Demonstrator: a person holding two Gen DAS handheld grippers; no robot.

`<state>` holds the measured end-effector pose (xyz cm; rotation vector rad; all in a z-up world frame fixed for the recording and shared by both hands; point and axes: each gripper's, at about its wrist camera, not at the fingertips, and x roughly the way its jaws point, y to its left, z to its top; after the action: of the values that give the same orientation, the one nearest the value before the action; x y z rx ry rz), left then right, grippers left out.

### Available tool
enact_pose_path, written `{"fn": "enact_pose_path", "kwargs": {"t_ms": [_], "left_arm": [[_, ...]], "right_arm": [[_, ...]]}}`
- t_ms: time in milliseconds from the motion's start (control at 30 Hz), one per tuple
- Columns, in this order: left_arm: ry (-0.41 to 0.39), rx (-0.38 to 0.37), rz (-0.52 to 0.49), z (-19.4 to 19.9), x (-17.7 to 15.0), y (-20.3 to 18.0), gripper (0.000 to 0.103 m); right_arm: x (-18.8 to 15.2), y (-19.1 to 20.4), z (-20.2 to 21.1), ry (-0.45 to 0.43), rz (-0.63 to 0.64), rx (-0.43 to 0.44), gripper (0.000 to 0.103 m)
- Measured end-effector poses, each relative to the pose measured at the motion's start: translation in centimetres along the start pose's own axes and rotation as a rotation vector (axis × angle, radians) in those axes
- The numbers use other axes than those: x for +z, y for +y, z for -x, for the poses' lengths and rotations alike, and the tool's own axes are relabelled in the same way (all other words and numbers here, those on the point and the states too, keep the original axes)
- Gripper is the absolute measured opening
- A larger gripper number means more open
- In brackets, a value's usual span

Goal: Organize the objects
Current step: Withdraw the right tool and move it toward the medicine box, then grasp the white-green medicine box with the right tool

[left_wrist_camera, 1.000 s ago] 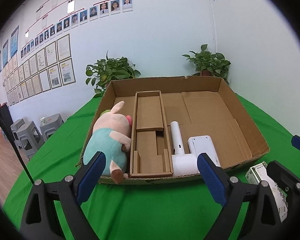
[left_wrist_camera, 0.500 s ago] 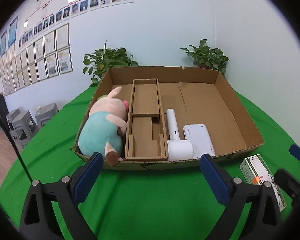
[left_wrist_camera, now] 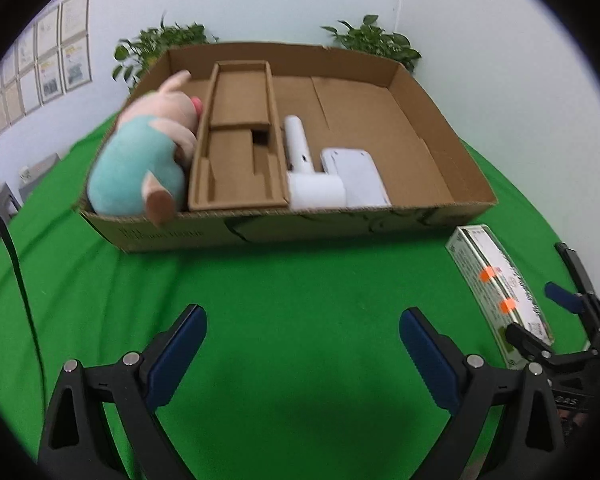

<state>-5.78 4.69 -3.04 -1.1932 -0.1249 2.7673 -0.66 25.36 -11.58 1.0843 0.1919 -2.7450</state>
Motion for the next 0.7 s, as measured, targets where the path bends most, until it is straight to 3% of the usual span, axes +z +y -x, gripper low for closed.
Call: {"fn": "enact_pose_path", "kwargs": {"t_ms": [133, 233, 400, 467, 500, 533, 600, 700], "left_arm": [[0.021, -0.054, 0.005, -0.4, -0.4, -0.5, 0.097], [0.034, -0.085, 0.006, -0.6, -0.6, -0.6, 0.097], [0.059, -0.183, 0.058, -0.6, -0.7, 0.2, 0.097], [0.074, -0.236, 0.088, -0.9, -0.6, 0.6, 0.097], [0.081, -0.265, 0.099, -1.0, -0.6, 0.7, 0.097], [0.087, -0.303, 0.111, -1.2, -0.6, 0.8, 0.097], [0.094, -0.371, 0.144, -1.5, -0.7, 0.9, 0.097], [0.081, -0.392, 0.165, -1.8, -0.6, 0.8, 0.097]], "right_arm": [[-0.9, -0.3, -1.0, 0.073, -0.018, -0.007, 0.064], [-1.1, 0.5, -1.0, 0.072, -0.01, 0.004, 0.062], [-0.7, 3.1, -0.2, 0.064, -0.015, 0.142, 0.062], [-0.5, 4.1, 0.4, 0.045, -0.022, 0.219, 0.067], [-0.4, 4.7, 0.9, 0.018, -0.02, 0.277, 0.075], [-0.4, 4.9, 1.3, -0.006, -0.016, 0.3, 0.103], [0.0, 5.8, 1.8, -0.044, 0.016, 0.323, 0.103], [0.1, 6.5, 1.3, -0.021, 0.068, 0.298, 0.103]]}}
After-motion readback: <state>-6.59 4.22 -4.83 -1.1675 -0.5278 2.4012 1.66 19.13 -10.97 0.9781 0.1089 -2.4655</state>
